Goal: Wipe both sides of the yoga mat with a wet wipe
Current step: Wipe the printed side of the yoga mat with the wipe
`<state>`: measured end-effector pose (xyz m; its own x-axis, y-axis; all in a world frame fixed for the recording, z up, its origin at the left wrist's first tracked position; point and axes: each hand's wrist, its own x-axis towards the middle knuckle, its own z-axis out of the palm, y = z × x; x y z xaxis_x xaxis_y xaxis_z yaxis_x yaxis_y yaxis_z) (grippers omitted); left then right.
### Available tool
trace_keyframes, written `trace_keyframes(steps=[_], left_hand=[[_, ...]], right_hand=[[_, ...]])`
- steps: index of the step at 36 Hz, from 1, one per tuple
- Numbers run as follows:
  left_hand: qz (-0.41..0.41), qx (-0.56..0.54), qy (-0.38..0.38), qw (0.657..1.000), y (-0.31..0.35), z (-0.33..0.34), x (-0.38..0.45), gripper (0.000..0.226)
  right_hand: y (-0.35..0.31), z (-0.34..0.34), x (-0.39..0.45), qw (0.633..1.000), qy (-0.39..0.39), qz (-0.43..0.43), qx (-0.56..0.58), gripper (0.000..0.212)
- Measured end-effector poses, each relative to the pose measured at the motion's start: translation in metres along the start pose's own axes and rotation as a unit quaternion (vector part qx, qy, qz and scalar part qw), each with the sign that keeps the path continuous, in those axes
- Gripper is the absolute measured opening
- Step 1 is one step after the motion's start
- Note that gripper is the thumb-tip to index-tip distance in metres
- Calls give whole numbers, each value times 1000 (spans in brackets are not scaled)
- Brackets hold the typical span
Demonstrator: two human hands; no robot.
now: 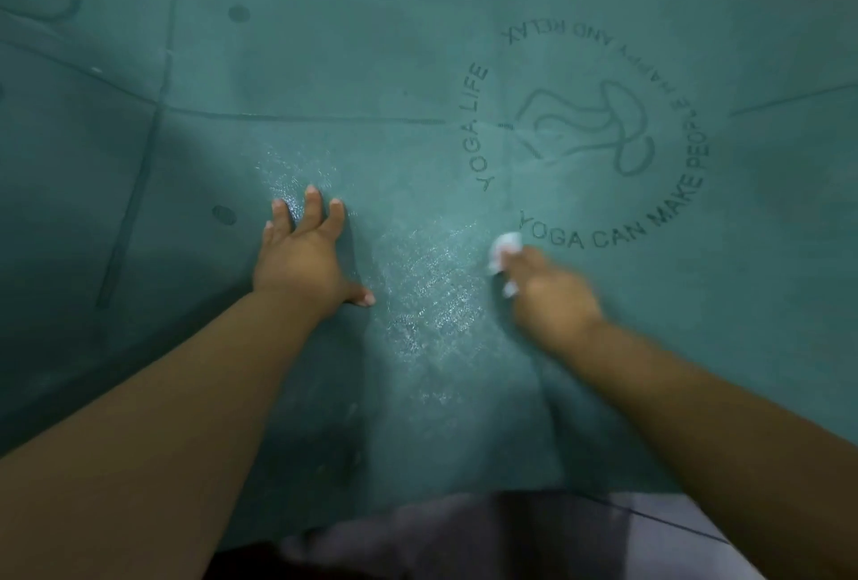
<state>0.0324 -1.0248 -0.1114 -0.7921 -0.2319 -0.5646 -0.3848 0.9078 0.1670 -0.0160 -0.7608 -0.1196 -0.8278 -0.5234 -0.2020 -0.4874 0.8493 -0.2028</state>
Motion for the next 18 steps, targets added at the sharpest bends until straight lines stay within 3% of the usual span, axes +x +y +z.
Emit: trace_keyframes(steps=[3,5,9,12,14,16,18], left_hand=[[-3,-3,-2,1000,0,0,0,121],[-4,-6,-2,1000,0,0,1,122],[-3,2,-6,1000,0,-1,1,122],[2,7,-2,1000,-1,0,-1,121],[7,17,-5,1000,-2,1,-4,120],[11,33,-8,999,-2,0,-7,117],[7,46,-22,999,-1,-3,-10,113]], right_hand=[[49,-12,3,972,31,231,-31,28],[33,-9,0,955,36,293,-27,30],[-67,23,-22,981,-49,186,-8,40],[-127,38,-51,995,-72,3,75,46],[-122,40,-61,991,-47,-77,100,50],[-99,31,-63,987,-77,-111,85,51],[-61,16,-59,996,-83,-36,26,47]])
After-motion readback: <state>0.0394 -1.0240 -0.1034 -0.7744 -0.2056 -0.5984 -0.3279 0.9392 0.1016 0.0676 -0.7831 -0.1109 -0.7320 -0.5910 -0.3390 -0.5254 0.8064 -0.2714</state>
